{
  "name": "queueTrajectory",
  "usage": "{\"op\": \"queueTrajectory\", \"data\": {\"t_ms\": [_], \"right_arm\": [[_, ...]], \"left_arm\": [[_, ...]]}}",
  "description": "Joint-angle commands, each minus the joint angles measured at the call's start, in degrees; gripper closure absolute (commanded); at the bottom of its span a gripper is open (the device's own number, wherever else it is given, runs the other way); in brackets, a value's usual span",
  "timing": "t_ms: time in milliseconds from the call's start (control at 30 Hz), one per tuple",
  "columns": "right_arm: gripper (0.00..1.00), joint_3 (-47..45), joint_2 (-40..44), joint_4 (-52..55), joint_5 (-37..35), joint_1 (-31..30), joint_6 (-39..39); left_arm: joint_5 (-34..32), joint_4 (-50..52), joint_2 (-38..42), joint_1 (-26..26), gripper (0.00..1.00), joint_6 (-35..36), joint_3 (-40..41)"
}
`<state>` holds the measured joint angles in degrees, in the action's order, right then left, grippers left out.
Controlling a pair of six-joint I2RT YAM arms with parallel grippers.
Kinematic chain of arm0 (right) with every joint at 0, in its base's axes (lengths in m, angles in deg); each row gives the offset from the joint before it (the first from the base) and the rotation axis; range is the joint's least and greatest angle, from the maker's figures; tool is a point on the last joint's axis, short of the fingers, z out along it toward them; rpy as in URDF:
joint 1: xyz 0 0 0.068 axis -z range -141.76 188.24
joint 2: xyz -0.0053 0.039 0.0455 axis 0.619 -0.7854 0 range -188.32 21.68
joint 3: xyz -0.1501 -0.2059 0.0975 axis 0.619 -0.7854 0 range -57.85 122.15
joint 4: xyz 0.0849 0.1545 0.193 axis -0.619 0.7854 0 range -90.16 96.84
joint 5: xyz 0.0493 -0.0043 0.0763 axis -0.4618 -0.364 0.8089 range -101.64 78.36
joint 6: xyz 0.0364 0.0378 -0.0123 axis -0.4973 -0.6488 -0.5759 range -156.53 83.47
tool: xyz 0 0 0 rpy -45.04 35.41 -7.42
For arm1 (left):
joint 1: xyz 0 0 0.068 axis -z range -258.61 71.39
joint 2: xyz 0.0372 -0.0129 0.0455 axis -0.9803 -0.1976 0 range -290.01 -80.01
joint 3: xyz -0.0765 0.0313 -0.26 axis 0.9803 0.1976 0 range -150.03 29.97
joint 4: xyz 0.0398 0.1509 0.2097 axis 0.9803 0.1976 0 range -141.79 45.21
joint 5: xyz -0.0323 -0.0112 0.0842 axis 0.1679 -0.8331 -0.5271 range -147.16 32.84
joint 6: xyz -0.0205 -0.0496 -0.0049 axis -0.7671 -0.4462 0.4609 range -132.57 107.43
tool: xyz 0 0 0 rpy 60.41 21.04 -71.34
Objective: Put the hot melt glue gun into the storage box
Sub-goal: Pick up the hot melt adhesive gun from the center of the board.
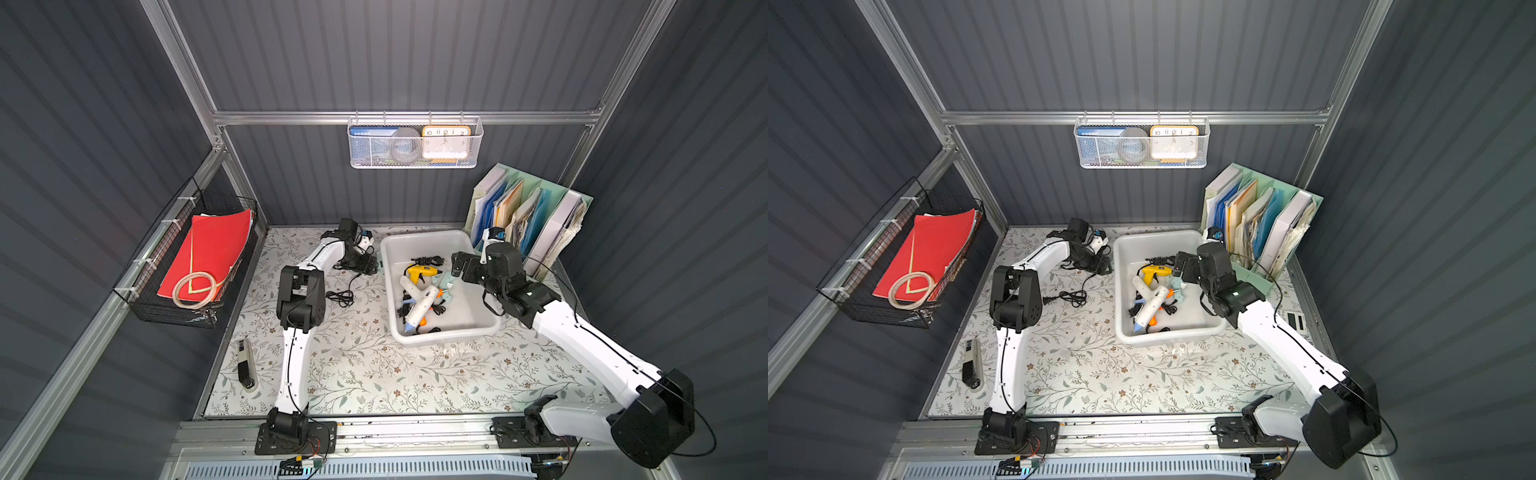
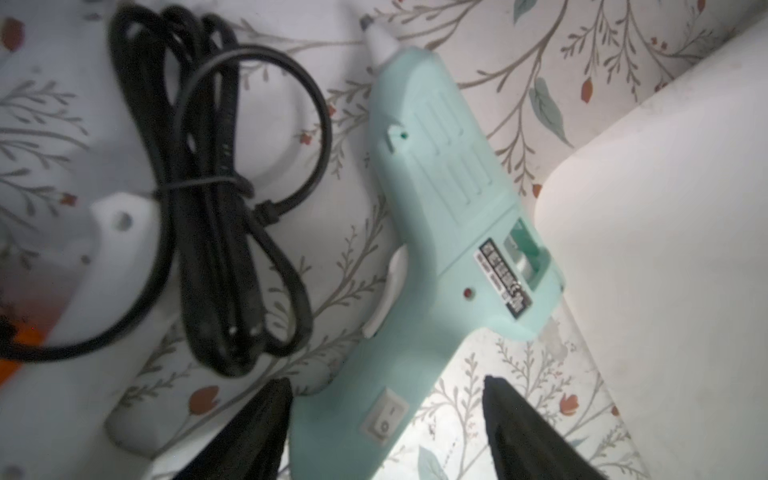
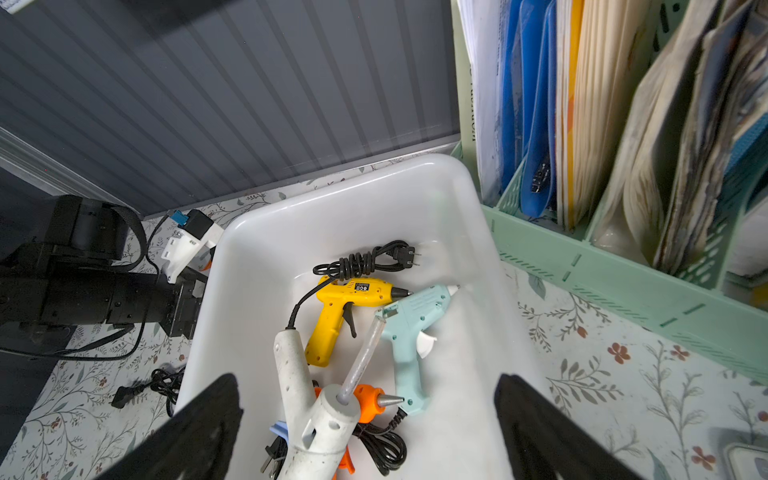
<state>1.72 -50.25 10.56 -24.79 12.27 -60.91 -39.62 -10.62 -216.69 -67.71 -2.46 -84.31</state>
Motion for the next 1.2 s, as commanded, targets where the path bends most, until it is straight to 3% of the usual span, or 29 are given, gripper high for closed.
{"op": "queueTrajectory", "data": {"t_ms": [0,267,433,767,933,1167], "right_arm": [[0.01,0.37,0.42,-0.37,-0.63,0.21,0.12],[0.01,0.55,0.32,-0.37,-0.42,0.14,0.02],[0.01,0.55,0.27,-0.42,-0.63,0.15,-0.01],[0.01,0.37,0.56,-0.39,-0.91,0.18,0.04],[0.01,0.19,0.55,-0.7,-0.61,0.19,-0.05],[0.01,-0.16,0.27,-0.9,0.27,0.17,-0.14]], "left_arm": [[1.11,2.75,-1.51,1.36,0.25,2.21,-0.87],[-5.49,2.51,-2.14,2.55,0.35,1.11,1.43],[-6.1,2.82,-2.2,3.07,0.47,1.32,2.03],[-2.09,2.11,2.65,3.69,0.77,2.38,7.43],[-1.82,-0.57,7.55,3.69,1.0,1.05,12.76],[-6.65,-11.31,18.27,3.69,1.0,-5.14,24.07]]}}
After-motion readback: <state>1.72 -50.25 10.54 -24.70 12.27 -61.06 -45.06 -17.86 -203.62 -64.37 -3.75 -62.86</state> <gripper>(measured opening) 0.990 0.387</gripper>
